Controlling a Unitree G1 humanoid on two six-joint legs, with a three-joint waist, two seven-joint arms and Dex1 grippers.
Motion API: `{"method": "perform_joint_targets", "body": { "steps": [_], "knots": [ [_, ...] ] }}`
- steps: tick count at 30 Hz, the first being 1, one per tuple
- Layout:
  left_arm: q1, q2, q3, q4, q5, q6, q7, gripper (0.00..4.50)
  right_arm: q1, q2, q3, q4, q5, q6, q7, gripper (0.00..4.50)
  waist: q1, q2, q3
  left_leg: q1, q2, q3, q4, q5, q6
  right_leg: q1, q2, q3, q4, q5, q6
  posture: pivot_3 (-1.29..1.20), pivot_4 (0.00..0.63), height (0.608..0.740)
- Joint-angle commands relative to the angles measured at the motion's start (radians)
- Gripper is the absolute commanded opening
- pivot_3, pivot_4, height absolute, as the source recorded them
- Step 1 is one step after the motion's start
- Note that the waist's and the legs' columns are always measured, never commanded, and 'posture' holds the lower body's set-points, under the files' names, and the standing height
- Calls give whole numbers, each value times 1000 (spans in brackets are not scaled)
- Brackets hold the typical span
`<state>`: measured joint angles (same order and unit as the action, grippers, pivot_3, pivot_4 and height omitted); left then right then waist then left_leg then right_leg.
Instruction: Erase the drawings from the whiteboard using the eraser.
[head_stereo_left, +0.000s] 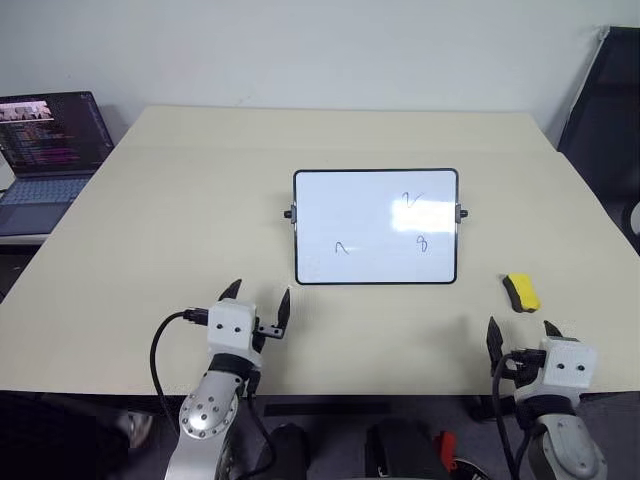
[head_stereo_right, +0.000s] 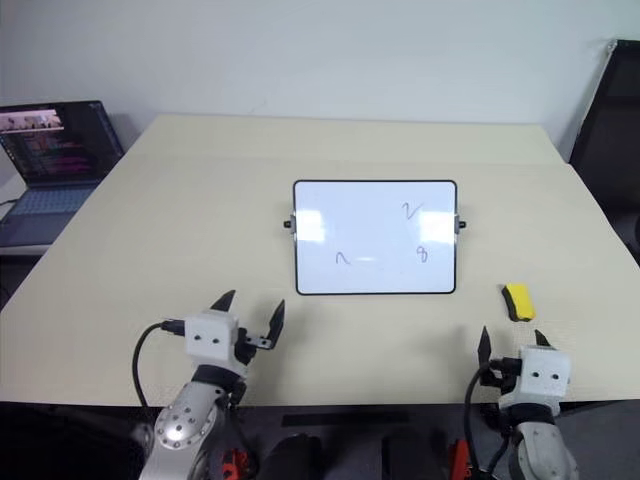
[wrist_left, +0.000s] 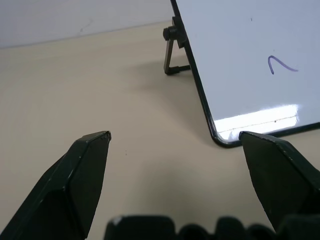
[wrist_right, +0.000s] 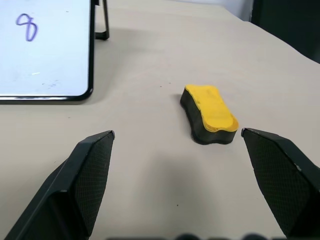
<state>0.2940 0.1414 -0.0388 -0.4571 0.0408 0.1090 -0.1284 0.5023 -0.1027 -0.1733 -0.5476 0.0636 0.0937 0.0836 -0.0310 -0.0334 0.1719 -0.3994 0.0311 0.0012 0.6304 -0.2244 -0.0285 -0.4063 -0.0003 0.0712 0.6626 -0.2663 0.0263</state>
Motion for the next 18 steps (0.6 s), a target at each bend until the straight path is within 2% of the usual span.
{"method": "perform_joint_targets", "body": {
  "steps": [1, 8, 18],
  "knots": [
    [-2, -1, -11, -72, 4, 6, 0, 4500, 5, -12, -13, -61, -18, 8, -7, 4453, 0, 0, 0, 0, 0, 0, 0, 0, 0, 0, 0, 0, 0, 0, 0, 0, 150, 740],
    [0, 1, -13, -46, 4, -15, 3, 4500, -1, -17, -22, -46, -20, 15, -6, 4453, 0, 0, -1, 0, 0, 0, 0, 0, 0, 0, 0, 0, 0, 0, 0, 0, 150, 740],
    [-76, -6, 3, 75, -6, -86, 9, 4500, -59, 1, -40, 22, -21, 18, -56, 4453, 0, 0, -2, 0, -1, 1, 0, 0, 0, 0, 1, 0, 0, 0, 0, 0, 150, 740]
  ]
}}
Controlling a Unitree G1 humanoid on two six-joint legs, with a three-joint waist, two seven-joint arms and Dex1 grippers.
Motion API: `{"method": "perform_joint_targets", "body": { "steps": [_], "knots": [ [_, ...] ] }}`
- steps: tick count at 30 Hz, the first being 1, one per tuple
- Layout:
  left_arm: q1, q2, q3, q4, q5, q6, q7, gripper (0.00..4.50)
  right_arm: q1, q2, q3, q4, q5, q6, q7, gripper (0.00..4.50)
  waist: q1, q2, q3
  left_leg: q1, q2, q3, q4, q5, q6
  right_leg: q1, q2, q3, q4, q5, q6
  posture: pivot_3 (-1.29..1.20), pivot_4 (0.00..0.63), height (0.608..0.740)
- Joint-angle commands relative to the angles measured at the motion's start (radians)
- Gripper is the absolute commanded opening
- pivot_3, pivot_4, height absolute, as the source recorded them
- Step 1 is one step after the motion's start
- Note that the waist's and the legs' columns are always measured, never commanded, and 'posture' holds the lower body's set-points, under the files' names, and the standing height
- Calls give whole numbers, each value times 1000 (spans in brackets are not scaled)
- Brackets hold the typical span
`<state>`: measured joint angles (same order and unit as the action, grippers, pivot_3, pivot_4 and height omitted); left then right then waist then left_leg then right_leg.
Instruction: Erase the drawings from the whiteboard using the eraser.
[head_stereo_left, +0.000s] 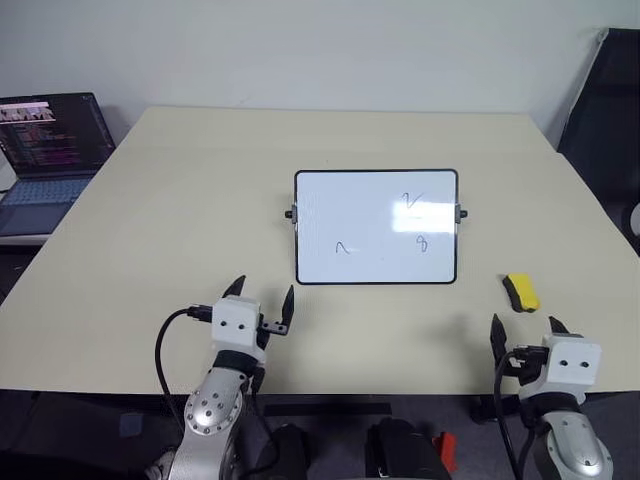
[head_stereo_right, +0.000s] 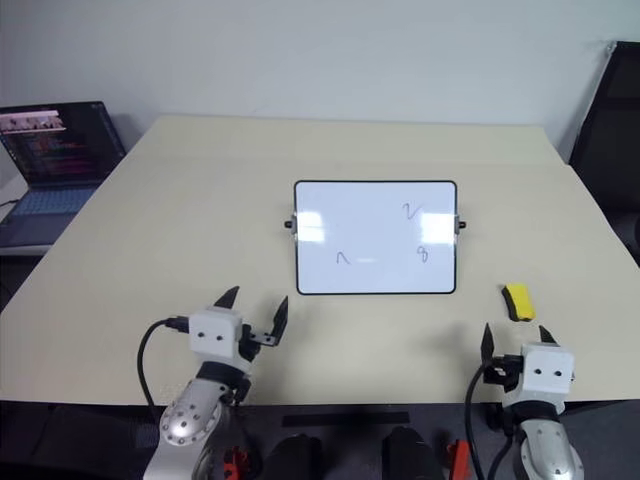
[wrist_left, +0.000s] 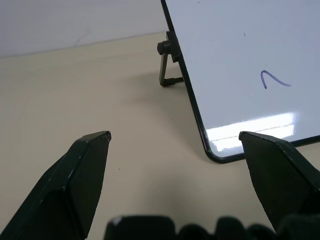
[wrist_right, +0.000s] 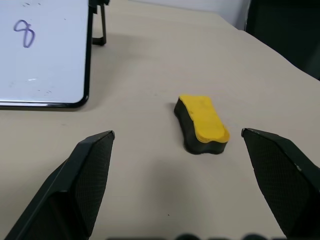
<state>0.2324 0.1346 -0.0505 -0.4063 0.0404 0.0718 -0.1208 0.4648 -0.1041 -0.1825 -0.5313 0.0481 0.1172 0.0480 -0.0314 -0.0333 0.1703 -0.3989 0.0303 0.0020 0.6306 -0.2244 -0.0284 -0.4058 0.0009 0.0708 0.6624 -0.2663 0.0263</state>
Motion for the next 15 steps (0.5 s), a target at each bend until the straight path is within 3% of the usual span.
{"method": "perform_joint_targets", "body": {
  "steps": [1, 9, 15],
  "knots": [
    [-23, 1, 18, 44, -7, -62, 2, 4500, -24, 2, -34, 11, -2, -5, -22, 4453, 0, 0, 0, 0, 0, 0, 0, 0, 0, 0, 0, 0, 0, 0, 0, 0, 150, 740],
    [-50, 36, 25, 118, -37, -127, -63, 4500, 6, 2, -61, -22, -13, 3, -36, 4453, 2, 0, 0, -1, 0, -1, 0, 0, 0, 0, 0, 0, 0, 0, 0, 0, 150, 740],
    [-180, 73, -3, 122, -148, -114, -210, 4500, -96, -73, -159, -52, 78, 140, -7, 4453, 2, 0, -1, 0, 0, 1, 3, 0, 0, 1, 0, 0, 1, 1, 1, 0, 150, 740]
  ]
}}
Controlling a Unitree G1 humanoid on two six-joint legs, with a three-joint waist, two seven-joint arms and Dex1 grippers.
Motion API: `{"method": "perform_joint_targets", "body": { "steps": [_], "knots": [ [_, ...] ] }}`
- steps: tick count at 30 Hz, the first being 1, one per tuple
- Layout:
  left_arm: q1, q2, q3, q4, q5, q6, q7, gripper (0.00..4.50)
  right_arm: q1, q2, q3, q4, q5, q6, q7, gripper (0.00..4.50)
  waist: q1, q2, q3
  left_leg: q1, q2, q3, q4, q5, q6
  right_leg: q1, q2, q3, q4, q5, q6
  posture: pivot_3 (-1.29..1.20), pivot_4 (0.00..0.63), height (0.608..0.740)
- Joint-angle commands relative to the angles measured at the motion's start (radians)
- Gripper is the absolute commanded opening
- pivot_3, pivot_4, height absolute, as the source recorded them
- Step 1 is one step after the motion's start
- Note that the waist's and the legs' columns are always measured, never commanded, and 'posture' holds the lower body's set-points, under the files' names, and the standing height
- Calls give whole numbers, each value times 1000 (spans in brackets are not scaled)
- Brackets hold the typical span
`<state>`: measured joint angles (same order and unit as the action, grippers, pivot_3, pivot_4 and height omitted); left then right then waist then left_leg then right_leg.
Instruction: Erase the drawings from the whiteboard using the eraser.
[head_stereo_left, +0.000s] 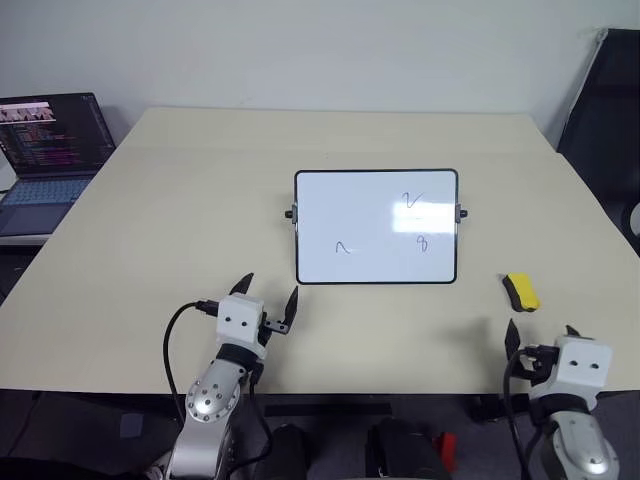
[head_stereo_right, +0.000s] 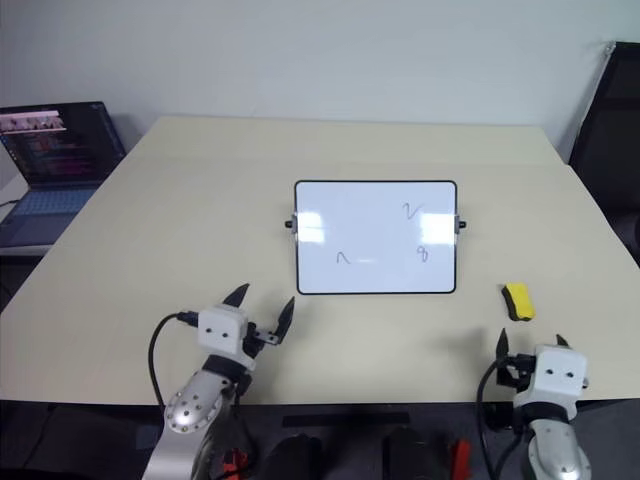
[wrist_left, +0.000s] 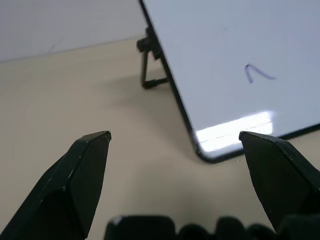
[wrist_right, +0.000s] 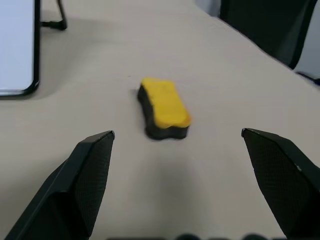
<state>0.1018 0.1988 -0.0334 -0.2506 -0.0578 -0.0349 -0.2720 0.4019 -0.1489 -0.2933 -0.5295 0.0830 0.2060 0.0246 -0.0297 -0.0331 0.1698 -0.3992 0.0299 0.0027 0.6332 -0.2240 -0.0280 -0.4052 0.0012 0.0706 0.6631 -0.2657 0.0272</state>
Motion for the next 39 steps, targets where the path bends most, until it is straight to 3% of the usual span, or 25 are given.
{"method": "perform_joint_targets", "body": {
  "steps": [1, 9, 18, 27, 39],
  "knots": [
    [-80, 15, -36, -37, -61, 11, -87, 4500, -53, -45, -62, -55, 54, 84, 19, 4453, 0, 0, -1, 0, 0, 0, 0, 0, 0, 0, 0, 0, 0, 0, 0, 0, 150, 740],
    [-342, 40, -186, -12, -185, 203, -341, 4500, -235, -146, -118, -57, 185, 385, 56, 4453, -3, 0, -1, -1, -3, 0, 1, 0, 0, 0, 5, 1, 0, 5, 8, 0, 150, 740],
    [-473, 89, -291, 27, -233, 234, -584, 4500, -371, -118, -160, 24, 299, 582, 33, 4453, -3, 2, -1, 0, -1, -2, 0, 0, 0, 0, 10, 1, 2, 5, 5, 0, 150, 740],
    [-490, 104, -315, 75, -206, 217, -658, 4500, -463, -163, -151, 128, 309, 612, 60, 4453, -4, 2, -1, 0, -1, -2, 0, 0, 0, 0, 10, 1, 1, 5, 5, 0, 150, 740],
    [-478, 106, -311, 44, -215, 241, -657, 4500, -453, -135, -110, 150, 307, 620, 71, 4453, -3, 2, -1, -1, -1, -2, 0, 0, 0, 0, 10, 1, 1, 5, 5, 0, 150, 740]
  ]
}}
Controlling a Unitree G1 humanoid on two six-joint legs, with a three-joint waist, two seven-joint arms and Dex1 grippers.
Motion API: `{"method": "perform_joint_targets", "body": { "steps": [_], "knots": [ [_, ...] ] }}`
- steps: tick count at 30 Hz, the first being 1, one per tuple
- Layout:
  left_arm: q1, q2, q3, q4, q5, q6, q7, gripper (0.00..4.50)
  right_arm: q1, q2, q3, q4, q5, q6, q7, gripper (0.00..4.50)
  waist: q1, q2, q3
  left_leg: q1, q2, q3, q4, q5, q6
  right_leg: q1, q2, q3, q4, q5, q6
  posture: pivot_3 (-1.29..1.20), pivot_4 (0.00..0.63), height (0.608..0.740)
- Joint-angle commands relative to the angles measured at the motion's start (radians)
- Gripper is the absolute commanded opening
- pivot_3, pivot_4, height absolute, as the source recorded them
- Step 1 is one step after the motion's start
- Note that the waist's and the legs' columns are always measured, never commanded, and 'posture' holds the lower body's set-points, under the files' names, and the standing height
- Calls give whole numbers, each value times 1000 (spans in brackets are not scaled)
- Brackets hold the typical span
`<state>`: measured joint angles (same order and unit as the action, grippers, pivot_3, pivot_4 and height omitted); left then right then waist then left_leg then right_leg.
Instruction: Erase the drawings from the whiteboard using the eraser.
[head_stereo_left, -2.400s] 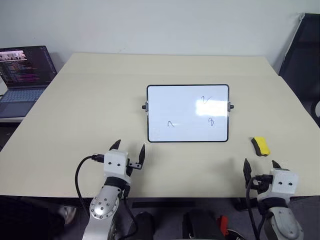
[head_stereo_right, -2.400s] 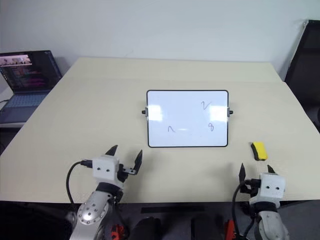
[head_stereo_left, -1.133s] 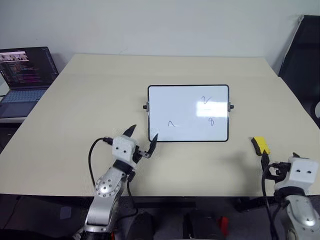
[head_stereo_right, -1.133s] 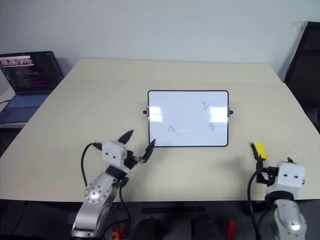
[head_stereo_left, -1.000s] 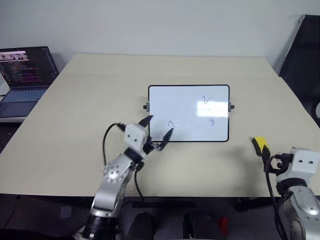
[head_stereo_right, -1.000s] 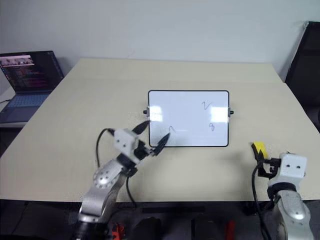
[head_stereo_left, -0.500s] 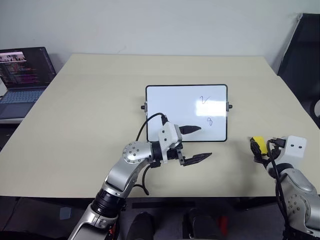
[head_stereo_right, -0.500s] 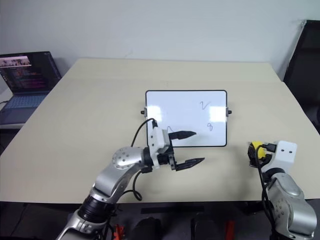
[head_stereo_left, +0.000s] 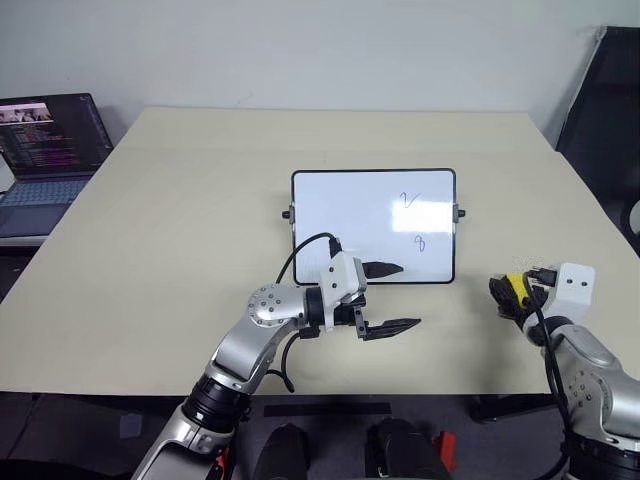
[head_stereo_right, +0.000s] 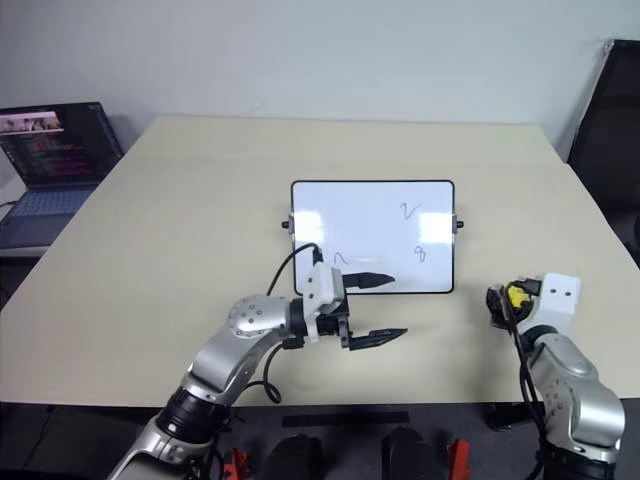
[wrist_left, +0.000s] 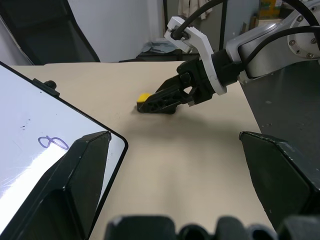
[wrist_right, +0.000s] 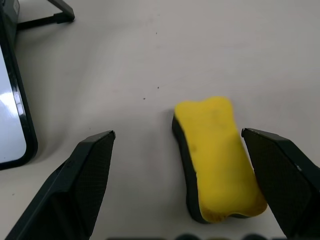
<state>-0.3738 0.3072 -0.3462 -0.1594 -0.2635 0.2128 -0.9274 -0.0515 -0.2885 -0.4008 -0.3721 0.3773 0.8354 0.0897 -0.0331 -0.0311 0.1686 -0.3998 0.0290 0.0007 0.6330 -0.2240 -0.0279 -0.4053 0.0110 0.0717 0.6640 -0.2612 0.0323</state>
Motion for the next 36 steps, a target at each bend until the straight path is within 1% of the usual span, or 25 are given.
{"method": "perform_joint_targets", "body": {
  "steps": [1, 24, 27, 34, 35, 36],
  "knots": [
    [-1, -1, 1, -49, -9, -6, -2, 4500, 1, 5, -2, -4, 12, -11, 7, 4453, 0, 0, 0, 0, 0, 0, 0, 0, 0, 0, 0, 0, 0, 0, 0, 0, 150, 740],
    [-3, 5, 3, -52, -7, 2, 0, 4500, -22, -17, -43, 99, -14, -102, -23, 4453, 0, 0, 0, 0, 0, 0, 0, 0, 0, 0, 0, 0, 0, 0, 0, 0, 150, 740],
    [-4, 5, 7, -49, -6, 1, 3, 4500, -28, -17, -44, 104, -8, -112, -23, 3885, 0, 0, 0, 0, 0, 0, 0, 0, 0, 0, 0, 0, 0, 0, 0, 0, 150, 740],
    [-7, 3, 9, -45, -5, 0, 10, 4500, -35, -14, -46, 109, -1, -113, -30, 1461, 0, 0, 0, 0, 0, 0, 0, 0, 0, 0, 0, 0, 0, 0, 0, 0, 150, 740],
    [-7, 3, 11, -45, -5, 0, 10, 4500, -37, -14, -46, 110, 0, -113, -30, 1176, 0, 0, 0, 0, 0, 0, 0, 0, 0, 0, 0, 0, 0, 0, 0, 0, 150, 740],
    [-6, 4, 12, -44, -6, 0, 11, 4500, -37, -15, -47, 110, 0, -114, -30, 1076, 0, 0, 0, 0, 0, 0, 0, 0, 0, 0, 0, 0, 0, 0, 0, 0, 150, 740]
  ]
}}
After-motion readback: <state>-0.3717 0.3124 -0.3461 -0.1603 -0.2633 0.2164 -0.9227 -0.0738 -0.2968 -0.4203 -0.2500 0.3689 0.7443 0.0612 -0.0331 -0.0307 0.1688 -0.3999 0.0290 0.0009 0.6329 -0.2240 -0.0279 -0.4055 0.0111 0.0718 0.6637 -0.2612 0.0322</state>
